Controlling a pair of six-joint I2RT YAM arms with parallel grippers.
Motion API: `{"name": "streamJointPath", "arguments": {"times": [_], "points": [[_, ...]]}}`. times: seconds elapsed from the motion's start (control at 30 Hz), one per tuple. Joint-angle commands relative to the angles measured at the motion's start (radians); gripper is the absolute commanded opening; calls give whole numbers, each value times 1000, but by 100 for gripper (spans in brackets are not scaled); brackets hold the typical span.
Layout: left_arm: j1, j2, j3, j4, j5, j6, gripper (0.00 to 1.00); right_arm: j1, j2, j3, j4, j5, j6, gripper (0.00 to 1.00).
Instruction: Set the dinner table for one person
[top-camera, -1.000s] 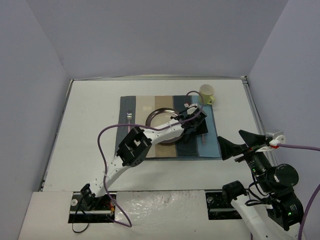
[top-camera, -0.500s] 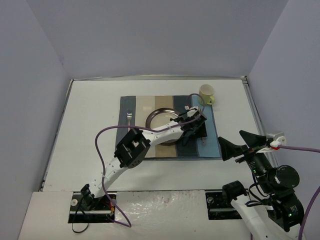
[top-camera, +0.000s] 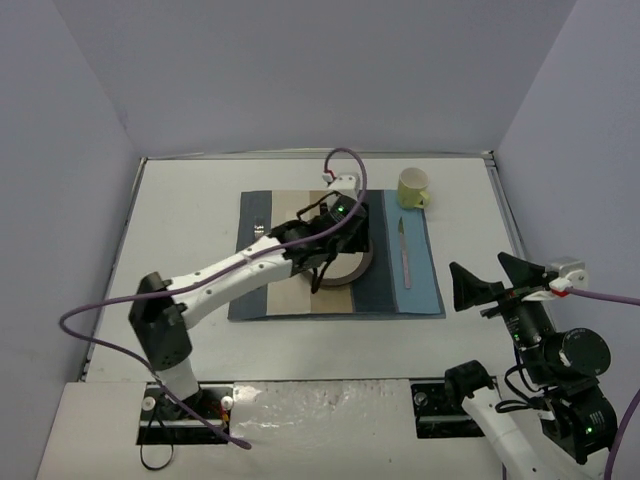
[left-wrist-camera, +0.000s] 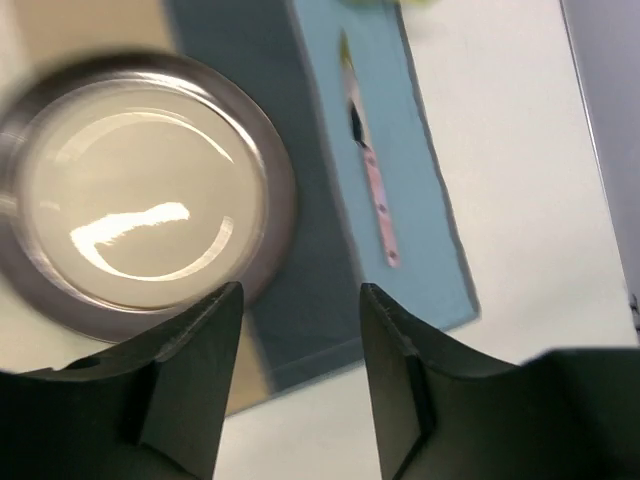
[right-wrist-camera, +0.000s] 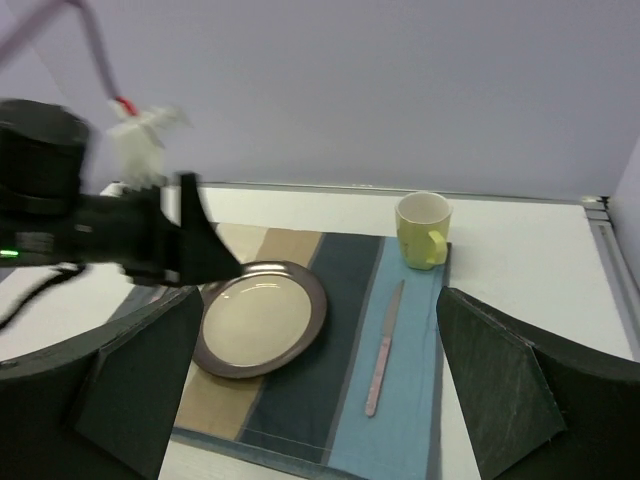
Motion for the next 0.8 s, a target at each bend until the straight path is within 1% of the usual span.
{"name": "streamJointPath", "arguments": {"times": [0.0, 0.1, 0.27, 0.3, 0.33, 0.47, 0.53, 0.6, 0.77], "points": [[99, -321, -164, -66, -268, 180, 50, 7, 66, 29, 71, 110, -55, 100], [171, -527, -288, -105, -374, 256, 56, 7, 65, 22, 72, 162, -72, 100], [305, -843, -446, -157, -458, 360, 75, 8, 60, 2, 71, 274, -82, 100], [319, -873, -483, -165, -478, 371, 80, 8, 62, -3, 71, 282, -86, 100], [335, -905, -507, -172, -490, 383, 82, 8, 62, -8, 73, 288, -94, 100], [394, -1042, -593, -203, -537, 400, 87, 8, 59, -50, 73, 369, -108, 100], [405, -1081, -646, -199, -568, 407, 88, 8, 51, -65, 76, 391, -138, 100], [410, -1112, -683, -185, -591, 414, 89, 8, 40, -81, 85, 419, -136, 100], [423, -1184, -739, -137, -613, 431, 91, 8, -13, -145, 119, 471, -124, 100]]}}
